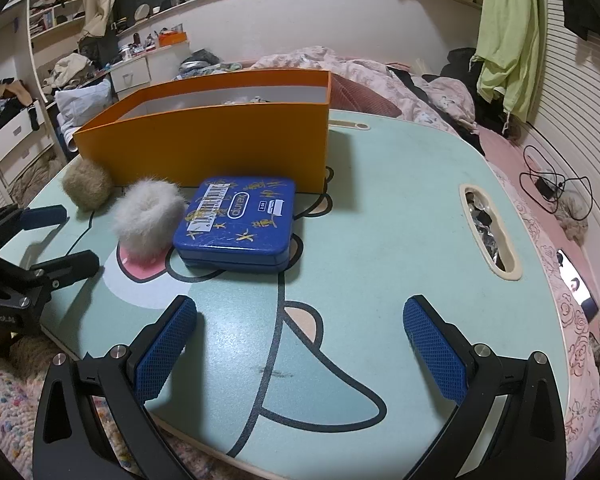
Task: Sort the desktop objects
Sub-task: 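Lift the white fur pompom from the box with the left gripper, place it beside the tin, then lift the black lace cloth from the box with the right gripper, drop it on the table, then lift the teal toy car from the box with the left gripper, place it on the table, then lift the red-black pouch from the box with the right gripper, set it on the table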
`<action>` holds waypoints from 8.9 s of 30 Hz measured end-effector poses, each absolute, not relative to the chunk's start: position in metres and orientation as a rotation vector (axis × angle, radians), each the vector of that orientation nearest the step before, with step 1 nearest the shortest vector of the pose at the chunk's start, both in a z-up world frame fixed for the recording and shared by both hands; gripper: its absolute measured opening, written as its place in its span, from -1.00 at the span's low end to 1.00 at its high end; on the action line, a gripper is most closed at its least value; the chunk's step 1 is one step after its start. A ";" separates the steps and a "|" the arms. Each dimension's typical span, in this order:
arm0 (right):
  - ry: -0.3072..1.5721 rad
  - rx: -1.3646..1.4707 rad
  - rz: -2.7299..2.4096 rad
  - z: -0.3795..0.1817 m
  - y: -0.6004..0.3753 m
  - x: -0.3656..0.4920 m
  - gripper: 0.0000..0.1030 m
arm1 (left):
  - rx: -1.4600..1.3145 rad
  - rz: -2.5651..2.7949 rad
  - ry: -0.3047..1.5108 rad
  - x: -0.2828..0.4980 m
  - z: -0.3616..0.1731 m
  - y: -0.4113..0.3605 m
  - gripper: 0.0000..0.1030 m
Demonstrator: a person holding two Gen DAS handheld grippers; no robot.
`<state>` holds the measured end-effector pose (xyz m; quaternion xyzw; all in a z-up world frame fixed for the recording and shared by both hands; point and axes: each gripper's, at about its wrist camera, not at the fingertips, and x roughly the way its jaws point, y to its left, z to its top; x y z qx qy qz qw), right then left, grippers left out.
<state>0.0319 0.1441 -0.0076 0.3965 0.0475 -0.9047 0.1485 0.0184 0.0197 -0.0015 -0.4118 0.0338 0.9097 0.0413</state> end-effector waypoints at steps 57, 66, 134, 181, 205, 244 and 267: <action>-0.051 1.096 -2.453 0.124 0.118 -0.022 -0.58 | -1.237 2.787 0.098 0.014 -0.002 0.029 1.00; -0.398 1.184 -2.195 0.060 0.129 -0.015 -0.49 | -1.234 2.787 0.096 0.014 -0.002 0.028 1.00; 0.155 1.188 -2.580 -0.008 0.121 0.028 0.99 | -1.533 2.470 -0.076 -0.125 0.062 0.009 -0.71; 0.157 1.186 -2.581 -0.009 0.119 0.029 0.99 | -1.115 2.457 -0.277 -0.006 0.086 -0.009 -0.66; 0.157 1.185 -2.581 -0.010 0.119 0.029 0.99 | -1.169 2.790 -0.122 0.044 0.007 -0.024 0.65; 0.076 1.627 -2.208 0.030 0.017 -0.135 -0.21 | -1.103 2.828 0.097 0.053 -0.005 0.006 0.99; -0.102 1.500 -2.188 0.026 0.080 -0.011 -0.20 | -1.102 2.826 0.098 0.048 -0.004 0.004 1.00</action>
